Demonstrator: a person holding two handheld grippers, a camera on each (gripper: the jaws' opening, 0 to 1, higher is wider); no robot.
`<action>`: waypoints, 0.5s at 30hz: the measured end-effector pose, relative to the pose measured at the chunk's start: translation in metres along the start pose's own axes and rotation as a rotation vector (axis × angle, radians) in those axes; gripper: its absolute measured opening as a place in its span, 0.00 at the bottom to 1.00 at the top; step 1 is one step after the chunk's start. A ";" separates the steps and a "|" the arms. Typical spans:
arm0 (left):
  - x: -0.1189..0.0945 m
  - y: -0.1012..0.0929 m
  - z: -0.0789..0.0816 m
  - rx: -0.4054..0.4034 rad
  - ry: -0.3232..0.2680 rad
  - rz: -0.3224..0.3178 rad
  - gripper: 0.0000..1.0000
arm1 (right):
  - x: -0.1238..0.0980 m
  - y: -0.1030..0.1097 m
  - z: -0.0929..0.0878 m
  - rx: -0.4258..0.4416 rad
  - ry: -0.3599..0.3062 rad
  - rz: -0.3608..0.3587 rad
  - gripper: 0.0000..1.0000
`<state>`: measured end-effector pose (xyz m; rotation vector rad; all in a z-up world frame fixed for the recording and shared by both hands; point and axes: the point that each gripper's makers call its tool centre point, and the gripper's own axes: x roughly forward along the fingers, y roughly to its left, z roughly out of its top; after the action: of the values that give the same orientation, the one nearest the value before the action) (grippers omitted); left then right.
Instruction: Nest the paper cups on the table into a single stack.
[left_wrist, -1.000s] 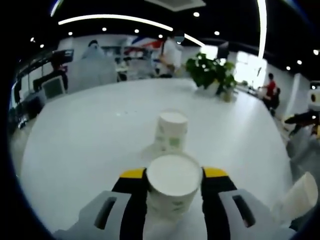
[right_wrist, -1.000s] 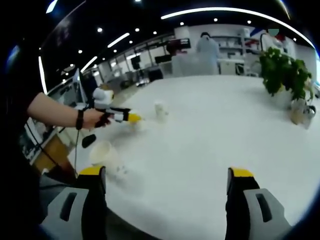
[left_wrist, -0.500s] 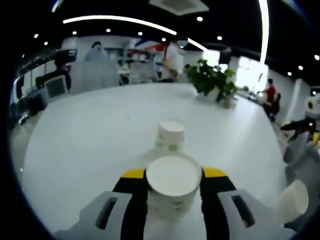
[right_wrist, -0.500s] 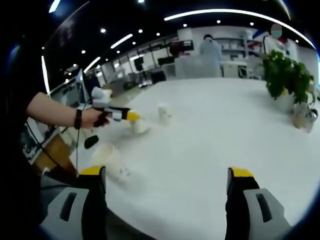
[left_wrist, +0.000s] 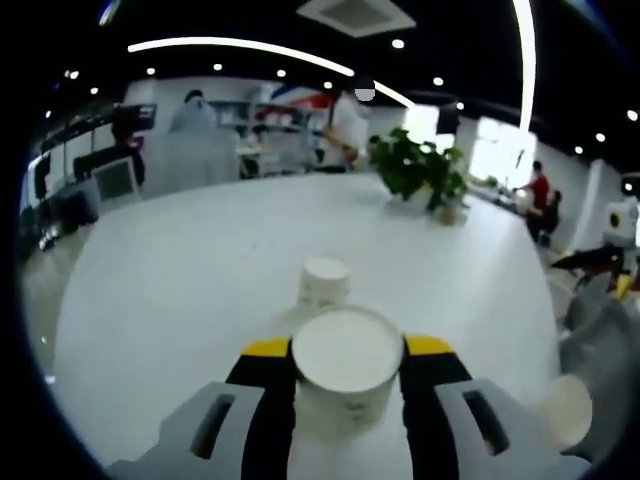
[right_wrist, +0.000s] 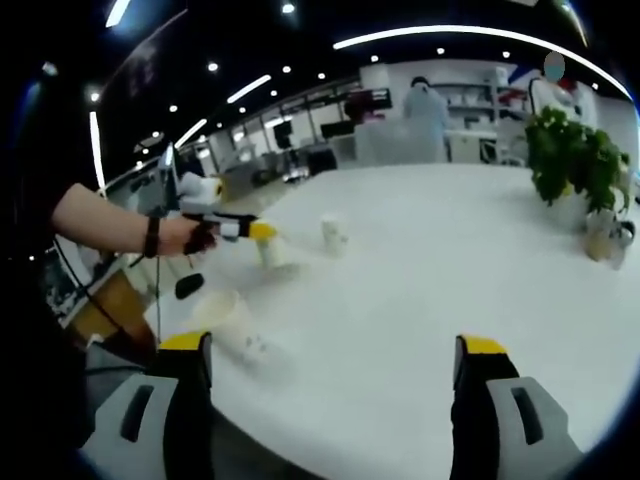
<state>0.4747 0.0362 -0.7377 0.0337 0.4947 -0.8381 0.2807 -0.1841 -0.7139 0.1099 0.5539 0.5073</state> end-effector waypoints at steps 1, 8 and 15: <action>-0.001 -0.001 0.000 -0.002 0.001 0.001 0.39 | 0.000 0.000 0.000 -0.003 -0.002 0.003 0.99; -0.011 -0.012 0.003 -0.007 0.008 0.022 0.39 | 0.000 0.002 0.004 -0.013 -0.020 0.032 0.99; -0.019 -0.022 0.008 -0.031 0.007 0.040 0.39 | -0.002 0.005 0.013 -0.031 -0.040 0.063 0.99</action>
<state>0.4512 0.0325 -0.7192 0.0182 0.5124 -0.7908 0.2841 -0.1804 -0.7008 0.1086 0.5047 0.5739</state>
